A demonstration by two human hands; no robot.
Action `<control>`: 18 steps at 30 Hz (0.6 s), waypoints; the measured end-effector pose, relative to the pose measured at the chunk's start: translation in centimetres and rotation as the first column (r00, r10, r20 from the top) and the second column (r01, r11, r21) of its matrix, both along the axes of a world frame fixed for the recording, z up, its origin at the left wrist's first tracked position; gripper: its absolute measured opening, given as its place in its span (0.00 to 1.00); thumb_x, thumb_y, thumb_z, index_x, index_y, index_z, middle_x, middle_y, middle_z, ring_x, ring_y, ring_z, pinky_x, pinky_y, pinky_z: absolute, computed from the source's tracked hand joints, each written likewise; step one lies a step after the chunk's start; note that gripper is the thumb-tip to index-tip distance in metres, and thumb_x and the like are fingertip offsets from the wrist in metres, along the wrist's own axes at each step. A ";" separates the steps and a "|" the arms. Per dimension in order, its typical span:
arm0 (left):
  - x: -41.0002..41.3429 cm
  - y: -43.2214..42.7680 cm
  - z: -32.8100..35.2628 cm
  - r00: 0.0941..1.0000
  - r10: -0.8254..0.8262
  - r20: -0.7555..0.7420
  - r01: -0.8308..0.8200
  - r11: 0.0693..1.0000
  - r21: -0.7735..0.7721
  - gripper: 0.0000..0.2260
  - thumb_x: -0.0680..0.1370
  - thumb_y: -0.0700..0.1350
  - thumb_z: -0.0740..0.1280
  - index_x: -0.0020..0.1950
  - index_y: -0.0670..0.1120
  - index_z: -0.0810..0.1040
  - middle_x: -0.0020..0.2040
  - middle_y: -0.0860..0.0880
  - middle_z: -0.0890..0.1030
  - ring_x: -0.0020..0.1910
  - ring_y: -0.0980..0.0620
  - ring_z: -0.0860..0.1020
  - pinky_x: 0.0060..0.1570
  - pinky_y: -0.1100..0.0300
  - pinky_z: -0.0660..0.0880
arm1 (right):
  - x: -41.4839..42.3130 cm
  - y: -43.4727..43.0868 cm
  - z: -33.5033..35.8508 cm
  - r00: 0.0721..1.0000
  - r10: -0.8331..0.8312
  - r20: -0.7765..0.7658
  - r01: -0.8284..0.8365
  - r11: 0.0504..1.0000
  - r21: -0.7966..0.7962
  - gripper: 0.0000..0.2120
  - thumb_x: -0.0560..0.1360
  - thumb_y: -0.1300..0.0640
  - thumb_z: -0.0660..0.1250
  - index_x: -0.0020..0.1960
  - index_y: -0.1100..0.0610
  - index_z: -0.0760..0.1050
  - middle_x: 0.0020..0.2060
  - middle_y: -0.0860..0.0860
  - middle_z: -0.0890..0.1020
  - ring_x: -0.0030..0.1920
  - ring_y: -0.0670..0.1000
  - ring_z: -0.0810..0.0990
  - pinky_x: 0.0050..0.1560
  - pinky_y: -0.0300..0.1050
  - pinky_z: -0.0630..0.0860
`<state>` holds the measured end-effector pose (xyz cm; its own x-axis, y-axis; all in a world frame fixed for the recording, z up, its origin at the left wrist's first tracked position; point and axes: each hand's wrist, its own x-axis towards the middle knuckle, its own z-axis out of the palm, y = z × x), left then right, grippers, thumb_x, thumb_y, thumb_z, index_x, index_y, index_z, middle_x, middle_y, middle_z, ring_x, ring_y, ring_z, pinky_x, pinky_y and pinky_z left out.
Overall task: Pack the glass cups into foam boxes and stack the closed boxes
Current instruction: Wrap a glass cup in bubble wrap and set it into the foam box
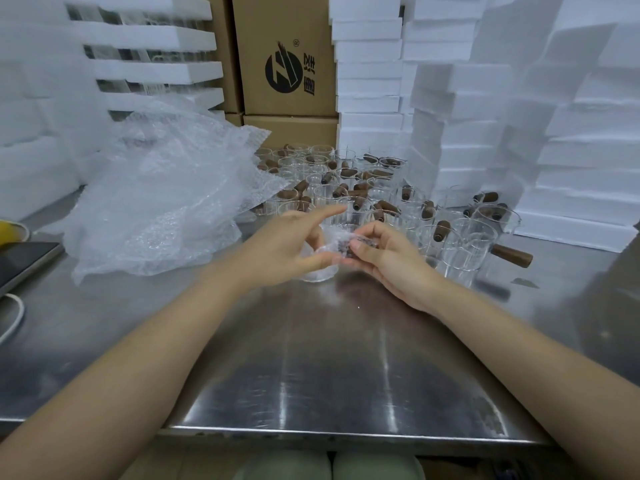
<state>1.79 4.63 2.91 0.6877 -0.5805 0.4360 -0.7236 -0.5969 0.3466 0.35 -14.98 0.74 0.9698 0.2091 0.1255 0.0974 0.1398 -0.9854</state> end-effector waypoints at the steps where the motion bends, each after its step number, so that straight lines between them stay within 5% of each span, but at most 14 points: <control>1: 0.0 -0.1 -0.1 1.000 -0.011 0.028 0.010 0.999 0.037 0.31 0.77 0.54 0.68 0.76 0.57 0.59 0.40 0.57 0.75 0.43 0.60 0.73 0.49 0.76 0.64 | 0.0 0.0 0.0 1.000 0.002 -0.003 -0.002 1.000 -0.016 0.06 0.79 0.70 0.60 0.46 0.61 0.70 0.41 0.56 0.77 0.41 0.49 0.82 0.51 0.42 0.81; 5: 0.2 -0.9 -0.2 0.999 0.027 0.046 -0.034 0.989 0.145 0.39 0.78 0.55 0.65 0.79 0.54 0.42 0.46 0.55 0.76 0.42 0.60 0.75 0.42 0.70 0.68 | 0.4 -0.2 0.0 0.999 -0.026 0.023 0.030 0.986 -0.167 0.06 0.80 0.67 0.61 0.46 0.59 0.71 0.45 0.60 0.78 0.47 0.56 0.81 0.57 0.51 0.79; 7: 0.4 -1.3 -0.6 0.993 0.061 0.096 -0.080 0.974 0.210 0.39 0.79 0.58 0.61 0.78 0.54 0.36 0.48 0.53 0.78 0.53 0.54 0.76 0.50 0.69 0.66 | 0.4 -0.6 0.2 0.989 -0.039 0.145 0.090 0.927 -0.365 0.06 0.79 0.64 0.64 0.45 0.56 0.71 0.47 0.60 0.80 0.50 0.61 0.81 0.58 0.54 0.77; 9: 0.5 -1.7 -1.0 0.979 0.067 0.194 -0.122 0.950 0.288 0.38 0.80 0.60 0.55 0.77 0.49 0.33 0.50 0.49 0.82 0.68 0.47 0.70 0.72 0.63 0.54 | 0.2 -0.9 0.4 0.917 0.028 0.397 0.253 0.729 -0.635 0.05 0.78 0.60 0.66 0.46 0.55 0.70 0.44 0.55 0.81 0.47 0.59 0.81 0.50 0.50 0.77; 12: 0.0 -1.7 -0.6 0.955 0.051 0.291 -0.139 0.946 0.293 0.38 0.76 0.66 0.46 0.72 0.50 0.25 0.50 0.49 0.84 0.74 0.43 0.61 0.67 0.66 0.24 | -0.3 -1.3 1.2 0.631 0.220 0.744 0.679 0.308 -0.666 0.12 0.77 0.48 0.58 0.47 0.56 0.74 0.34 0.49 0.81 0.32 0.54 0.78 0.32 0.44 0.71; 15: -0.9 -1.4 -0.1 0.932 0.031 0.362 -0.132 0.957 0.258 0.41 0.73 0.70 0.47 0.71 0.55 0.22 0.47 0.54 0.83 0.69 0.45 0.71 0.65 0.66 0.22 | -0.4 -2.0 2.9 0.520 0.129 0.844 0.759 0.383 -0.527 0.17 0.74 0.49 0.53 0.47 0.56 0.77 0.33 0.47 0.82 0.24 0.49 0.71 0.28 0.41 0.69; 18: -0.9 -1.5 -0.5 0.951 0.044 0.306 -0.128 0.957 0.259 0.44 0.74 0.69 0.53 0.68 0.58 0.18 0.54 0.54 0.83 0.76 0.43 0.56 0.59 0.72 0.20 | -0.1 -3.2 3.3 0.474 0.016 0.881 0.798 0.416 -0.437 0.11 0.74 0.56 0.59 0.44 0.58 0.80 0.30 0.46 0.81 0.23 0.49 0.73 0.27 0.42 0.73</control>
<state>0.93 3.12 2.37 0.6052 -0.6499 0.4598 -0.7096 -0.7022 -0.0585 0.21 -18.21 4.05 0.5793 0.2170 0.7857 0.5254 -0.8364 -0.1563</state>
